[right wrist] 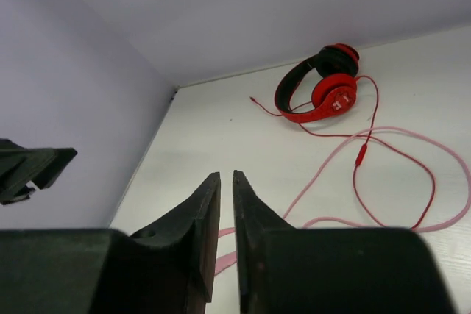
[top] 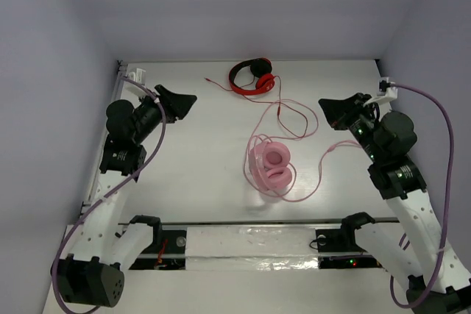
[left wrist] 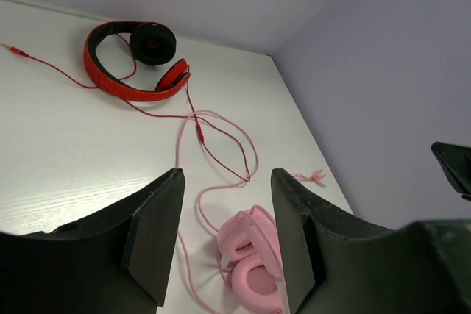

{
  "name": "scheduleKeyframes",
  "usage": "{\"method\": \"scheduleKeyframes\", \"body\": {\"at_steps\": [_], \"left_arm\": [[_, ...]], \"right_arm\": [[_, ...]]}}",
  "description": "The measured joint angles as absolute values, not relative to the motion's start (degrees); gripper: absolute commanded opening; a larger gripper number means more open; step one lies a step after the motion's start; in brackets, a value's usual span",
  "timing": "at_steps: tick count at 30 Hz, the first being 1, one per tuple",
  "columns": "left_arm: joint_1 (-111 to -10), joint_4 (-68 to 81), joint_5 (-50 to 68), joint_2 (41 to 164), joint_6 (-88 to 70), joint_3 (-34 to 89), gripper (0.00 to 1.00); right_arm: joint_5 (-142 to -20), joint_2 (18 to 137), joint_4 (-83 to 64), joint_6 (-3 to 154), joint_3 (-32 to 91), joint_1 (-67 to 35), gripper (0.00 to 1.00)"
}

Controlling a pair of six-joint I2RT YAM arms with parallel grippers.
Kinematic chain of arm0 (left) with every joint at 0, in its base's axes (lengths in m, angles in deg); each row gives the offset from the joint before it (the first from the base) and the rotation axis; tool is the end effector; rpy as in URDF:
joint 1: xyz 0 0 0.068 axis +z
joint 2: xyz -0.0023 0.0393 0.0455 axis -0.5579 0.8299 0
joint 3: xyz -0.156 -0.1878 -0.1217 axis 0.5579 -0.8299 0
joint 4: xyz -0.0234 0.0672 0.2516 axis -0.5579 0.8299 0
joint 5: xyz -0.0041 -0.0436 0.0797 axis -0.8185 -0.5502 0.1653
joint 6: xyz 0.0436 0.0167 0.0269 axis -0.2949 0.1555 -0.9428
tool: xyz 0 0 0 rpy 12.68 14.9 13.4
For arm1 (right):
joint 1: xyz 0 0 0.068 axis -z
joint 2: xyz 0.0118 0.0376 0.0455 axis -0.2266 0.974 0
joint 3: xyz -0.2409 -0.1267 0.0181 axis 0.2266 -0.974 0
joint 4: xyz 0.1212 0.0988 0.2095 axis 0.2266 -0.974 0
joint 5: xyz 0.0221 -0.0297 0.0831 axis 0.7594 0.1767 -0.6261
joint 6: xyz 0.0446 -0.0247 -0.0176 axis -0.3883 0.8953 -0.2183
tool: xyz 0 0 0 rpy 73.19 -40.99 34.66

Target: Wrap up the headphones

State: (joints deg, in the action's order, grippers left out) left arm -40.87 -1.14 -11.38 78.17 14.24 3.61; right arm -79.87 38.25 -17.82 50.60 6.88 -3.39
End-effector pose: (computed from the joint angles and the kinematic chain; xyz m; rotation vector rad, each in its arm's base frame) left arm 0.2012 -0.0417 0.3804 0.0534 1.5346 -0.9471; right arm 0.1550 0.0498 0.4004 0.1202 1.5787 0.7440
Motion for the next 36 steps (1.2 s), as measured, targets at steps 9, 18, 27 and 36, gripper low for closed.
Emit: {"method": "scheduleKeyframes", "body": {"at_steps": [9,18,27,36], "left_arm": [[-62.2,-2.0,3.6,82.6,16.2,10.6,0.0],[-91.7,19.5,49.2,99.3,11.0,28.9,0.0],[-104.6,49.7,68.7,118.3,21.6,39.8,0.51],[-112.4,65.3,68.7,122.0,32.6,47.2,0.59]], "right_arm": [[-81.5,35.3,-17.1,49.7,6.9,-3.4,0.0],[-80.5,31.7,-17.9,49.7,6.9,-3.4,0.01],[-78.6,30.5,-19.1,50.6,6.8,-3.4,0.65],[-81.3,31.4,-19.4,50.4,5.2,-3.4,0.69]]}}
